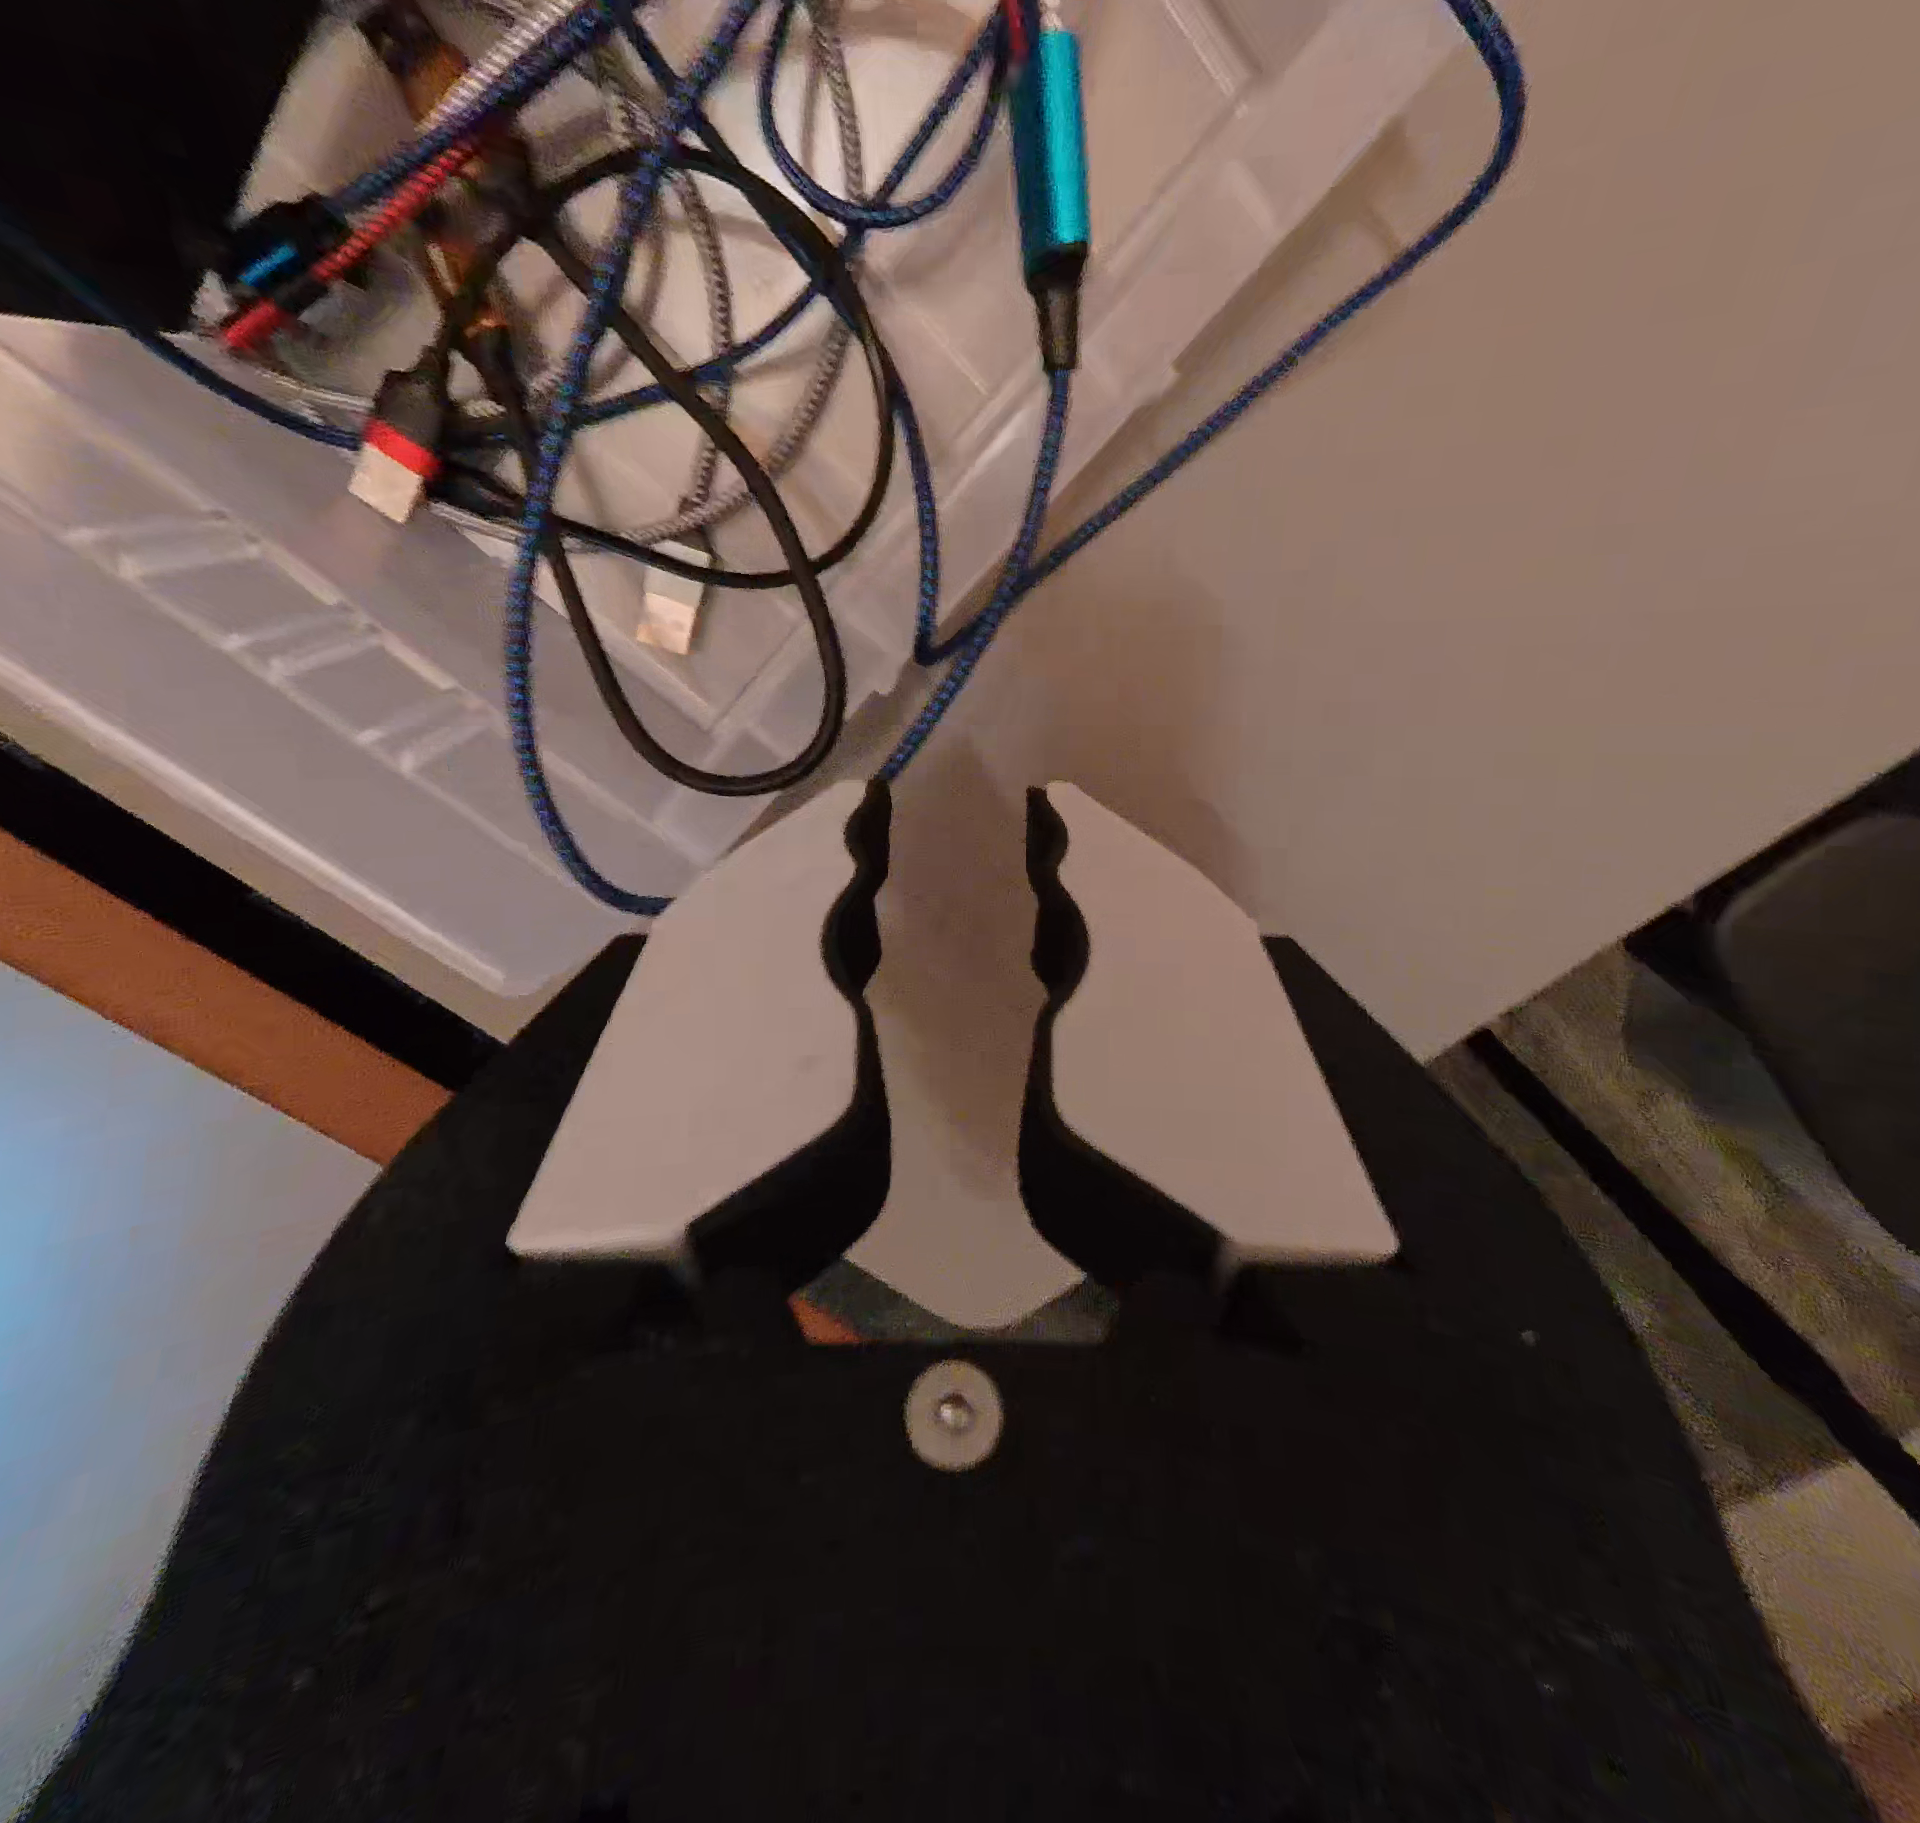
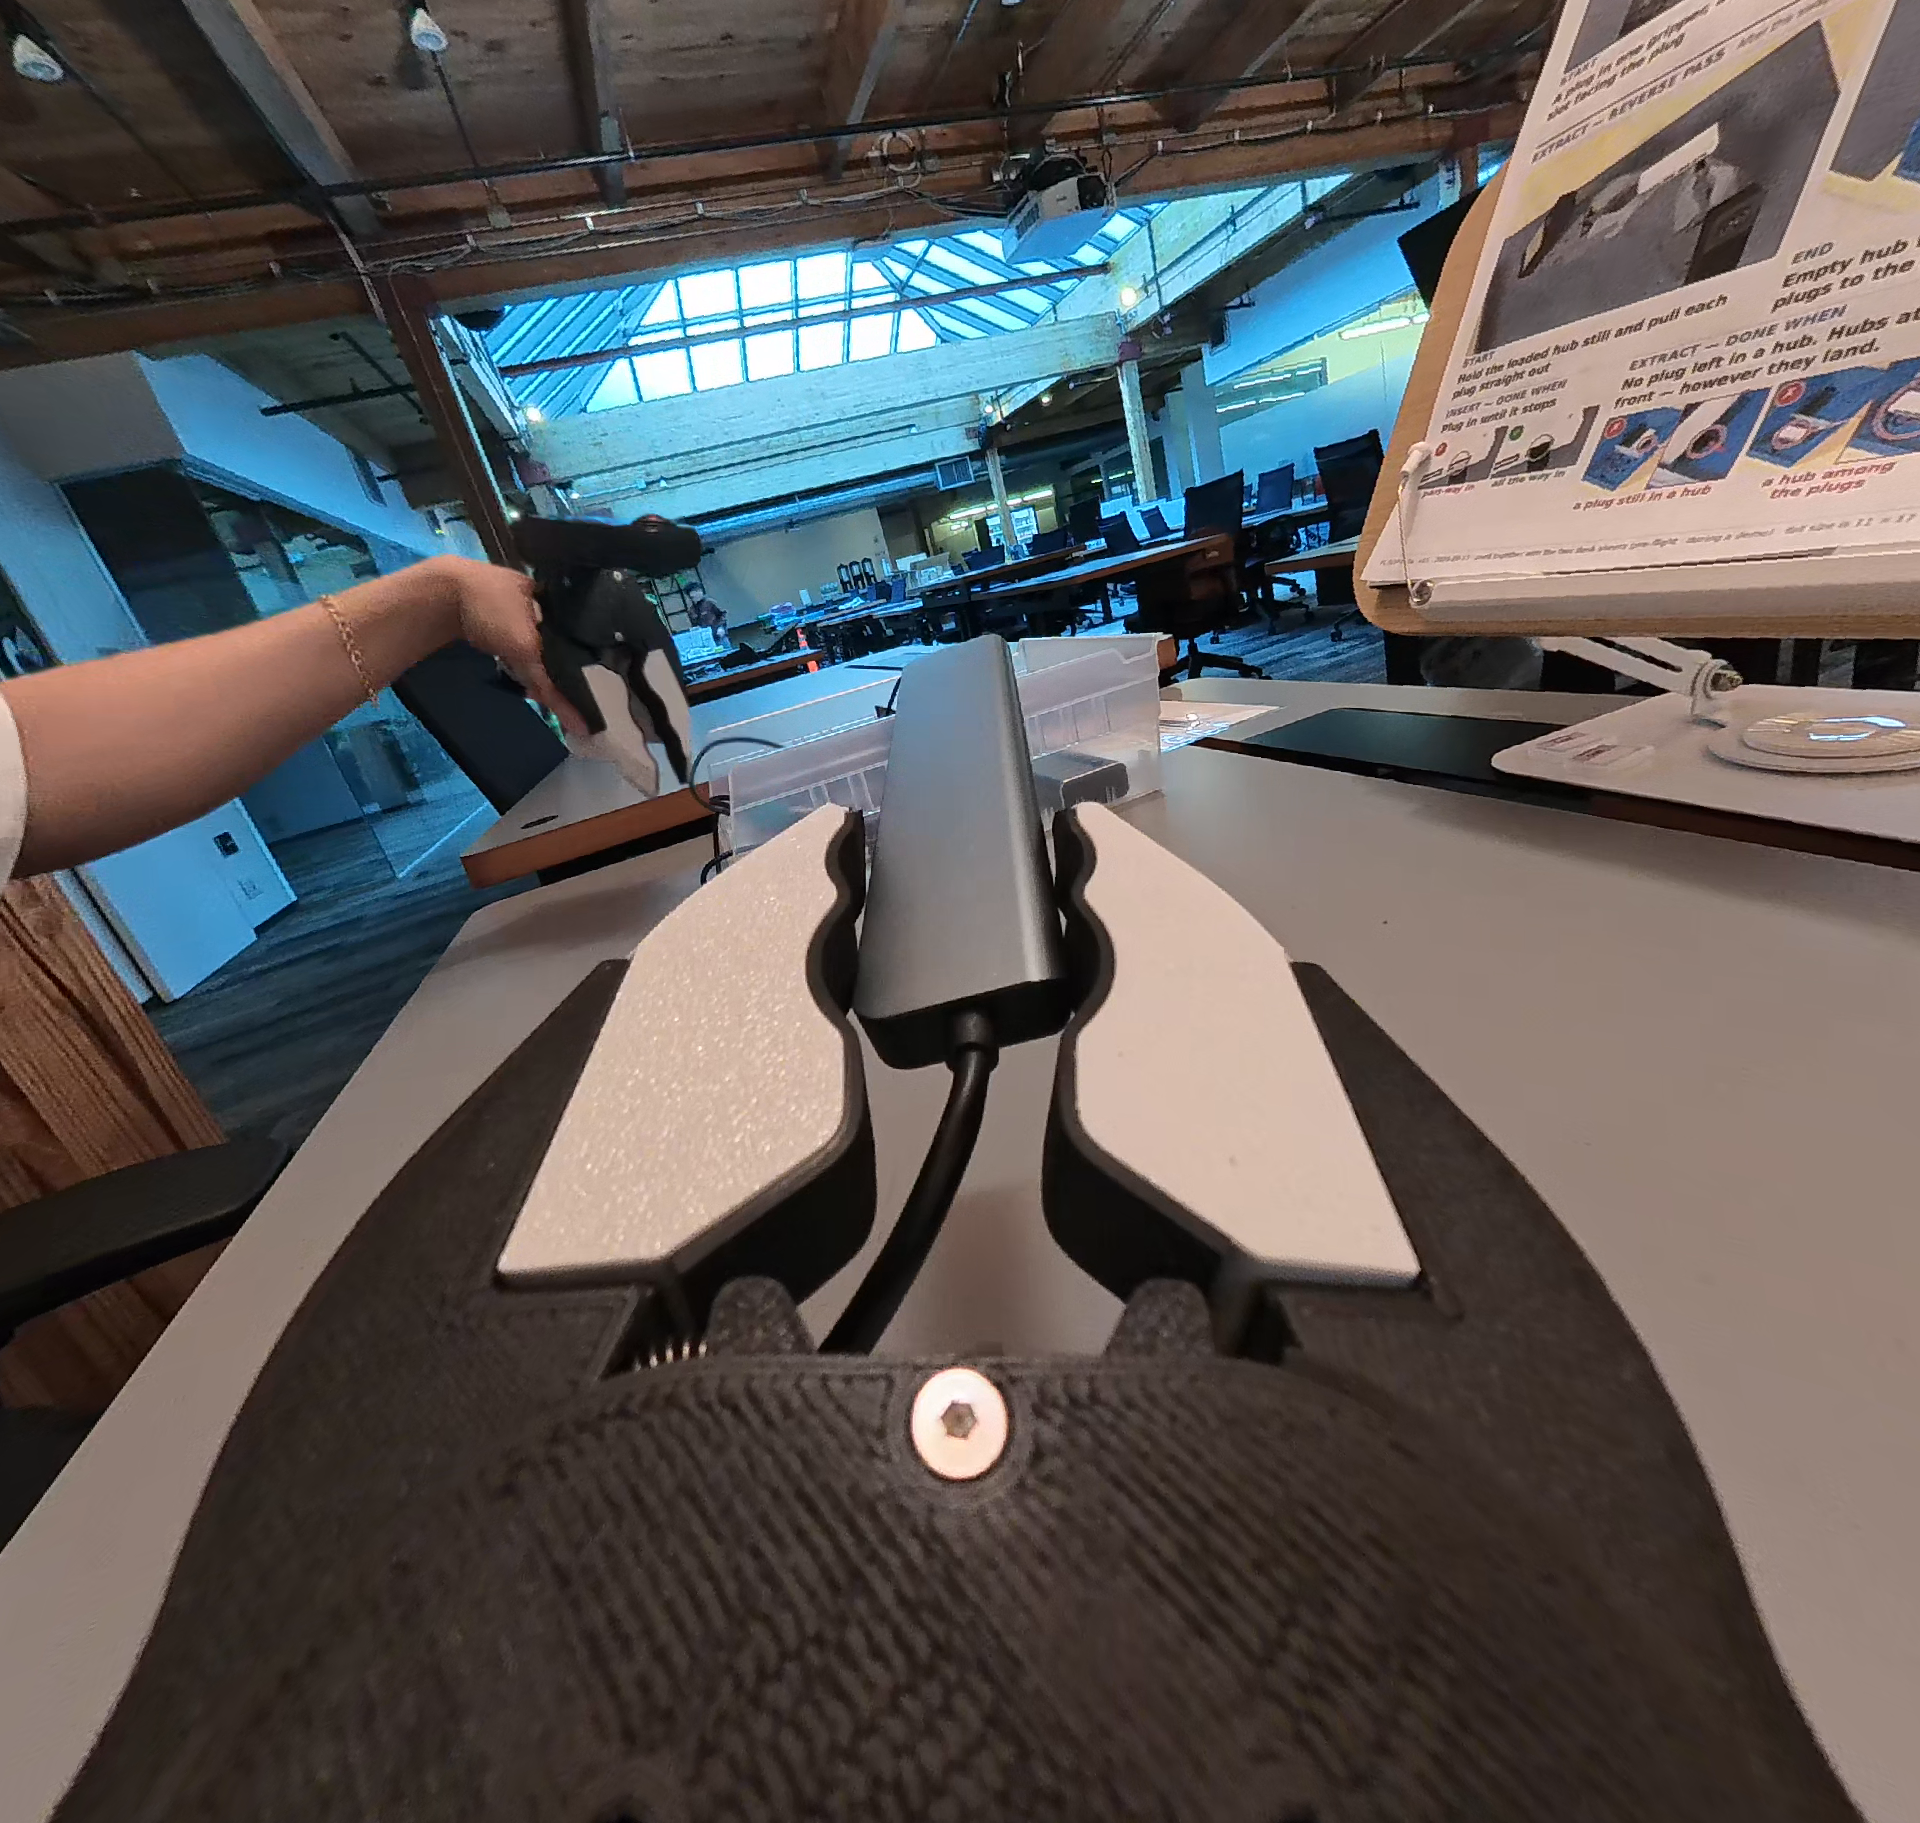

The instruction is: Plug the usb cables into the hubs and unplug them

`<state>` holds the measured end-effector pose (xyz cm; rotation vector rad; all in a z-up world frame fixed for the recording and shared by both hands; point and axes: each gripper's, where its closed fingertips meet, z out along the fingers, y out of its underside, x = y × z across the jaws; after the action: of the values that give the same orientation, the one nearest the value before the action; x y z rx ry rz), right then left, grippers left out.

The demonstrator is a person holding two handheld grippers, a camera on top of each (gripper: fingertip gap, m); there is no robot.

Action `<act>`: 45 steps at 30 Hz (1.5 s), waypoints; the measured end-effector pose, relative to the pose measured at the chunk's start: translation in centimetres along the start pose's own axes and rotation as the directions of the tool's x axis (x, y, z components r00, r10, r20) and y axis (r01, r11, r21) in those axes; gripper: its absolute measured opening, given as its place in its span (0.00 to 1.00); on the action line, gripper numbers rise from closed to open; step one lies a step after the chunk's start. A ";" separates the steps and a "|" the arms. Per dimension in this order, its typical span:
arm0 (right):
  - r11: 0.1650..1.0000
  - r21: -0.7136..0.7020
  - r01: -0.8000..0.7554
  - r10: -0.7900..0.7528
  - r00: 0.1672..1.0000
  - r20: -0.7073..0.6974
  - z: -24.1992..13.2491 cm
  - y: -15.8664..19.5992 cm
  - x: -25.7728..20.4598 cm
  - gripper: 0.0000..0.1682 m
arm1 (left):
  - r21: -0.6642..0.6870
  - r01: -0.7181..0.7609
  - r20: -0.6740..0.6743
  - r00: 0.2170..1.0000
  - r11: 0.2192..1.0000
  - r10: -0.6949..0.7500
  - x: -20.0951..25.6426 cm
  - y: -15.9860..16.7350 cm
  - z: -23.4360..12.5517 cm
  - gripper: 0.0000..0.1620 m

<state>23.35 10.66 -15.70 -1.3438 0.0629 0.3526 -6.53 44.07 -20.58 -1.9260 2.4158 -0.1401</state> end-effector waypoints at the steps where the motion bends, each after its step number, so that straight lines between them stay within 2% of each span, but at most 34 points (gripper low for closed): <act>1: 1.000 0.000 0.002 -0.002 1.000 -0.001 0.0 0.0 0.0 0.21 | 0.057 0.019 0.024 0.999 0.998 -0.020 -0.6 -0.6 0.0 0.15; 3: 1.000 0.001 0.007 -0.007 1.000 -0.003 0.0 0.0 0.0 0.21 | 0.215 0.060 -0.012 0.998 0.975 -0.059 -0.8 -2.5 -0.6 0.13; 4: 1.000 0.002 0.009 -0.009 1.000 -0.004 0.0 0.0 0.0 0.21 | 0.243 0.093 -0.071 0.994 0.966 -0.078 -0.3 -2.8 -1.0 0.10; 6: 1.000 0.003 0.013 -0.013 1.000 -0.006 0.0 0.0 0.0 0.21 | 0.147 0.130 -0.120 0.986 0.980 -0.113 0.3 -0.8 -1.2 0.08; 9: 1.000 0.004 0.018 -0.018 1.000 -0.006 0.0 0.0 -0.1 0.21 | -0.070 0.098 -0.051 0.994 0.993 -0.101 0.1 4.1 -0.2 0.07; 11: 1.000 -0.003 0.016 -0.016 1.000 -0.002 0.0 0.0 -0.1 0.21 | -0.110 0.083 0.023 0.996 0.990 -0.081 -1.1 5.1 1.1 0.09; 14: 1.000 -0.011 0.014 -0.014 1.000 0.001 0.1 0.1 -0.1 0.21 | 0.048 0.014 0.158 0.987 0.999 -0.021 -2.9 2.8 2.1 0.14; 16: 1.000 -0.006 0.016 -0.016 1.000 -0.002 0.1 0.1 -0.1 0.21 | 0.178 -0.085 0.233 0.971 0.980 0.042 -3.1 0.5 1.5 0.18; 18: 1.000 -0.001 0.017 -0.017 1.000 -0.004 0.0 0.0 -0.1 0.21 | 0.235 -0.195 0.311 0.943 0.952 0.117 -3.0 -1.1 1.1 0.20; 20: 1.000 -0.001 0.015 -0.015 1.000 -0.004 0.0 0.0 -0.1 0.21 | 0.188 -0.255 0.363 0.916 0.948 0.174 -3.4 -1.3 1.7 0.20; 23: 1.000 -0.002 0.014 -0.014 1.000 -0.002 0.0 0.0 -0.1 0.21 | 0.018 -0.224 0.364 0.909 0.974 0.202 -4.5 0.5 3.4 0.15; 28: 1.000 0.005 0.016 -0.016 1.000 -0.005 0.0 -0.1 -0.1 0.21 | 0.011 -0.276 0.351 0.901 0.961 0.255 -4.6 0.5 2.8 0.12; 29: 1.000 0.004 0.014 -0.014 1.000 -0.004 0.0 -0.1 -0.1 0.21 | -0.004 -0.302 0.350 0.892 0.953 0.285 -4.4 0.6 2.6 0.07; 30: 1.000 0.004 0.013 -0.013 1.000 -0.004 0.0 -0.1 -0.1 0.21 | -0.016 -0.322 0.366 0.879 0.947 0.305 -4.5 0.5 2.1 0.03; 32: 1.000 0.002 0.008 -0.008 1.000 -0.001 0.0 0.0 0.0 0.21 | 0.010 -0.330 0.426 0.856 0.944 0.294 -5.0 -0.2 0.6 0.02; 34: 1.000 0.001 0.004 -0.004 1.000 0.000 0.0 0.0 0.0 0.21 | 0.065 -0.294 0.345 0.903 0.954 0.255 -3.8 -0.7 0.1 0.02; 37: 1.000 0.003 0.004 -0.004 1.000 -0.001 0.0 0.0 0.0 0.21 | 0.046 -0.312 0.385 0.882 0.949 0.271 -4.2 -0.9 -1.2 0.02; 39: 1.000 0.006 0.007 -0.007 1.000 -0.003 0.0 -0.1 0.0 0.21 | 0.115 -0.334 0.429 0.866 0.936 0.256 -3.9 -2.0 -3.3 0.02; 41: 1.000 0.008 0.010 -0.010 1.000 -0.005 -0.1 -0.1 0.0 0.21 | 0.173 -0.333 0.409 0.880 0.927 0.240 -2.9 -2.6 -5.8 0.02; 45: 1.000 0.002 0.011 -0.011 1.000 -0.003 0.0 0.0 -0.1 0.21 | 0.167 -0.310 0.252 0.931 0.936 0.263 0.7 -1.5 -10.4 0.02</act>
<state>23.30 10.63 -15.66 -1.3418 0.0582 0.3414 -6.21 43.46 -10.05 -1.4013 2.3891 -0.1406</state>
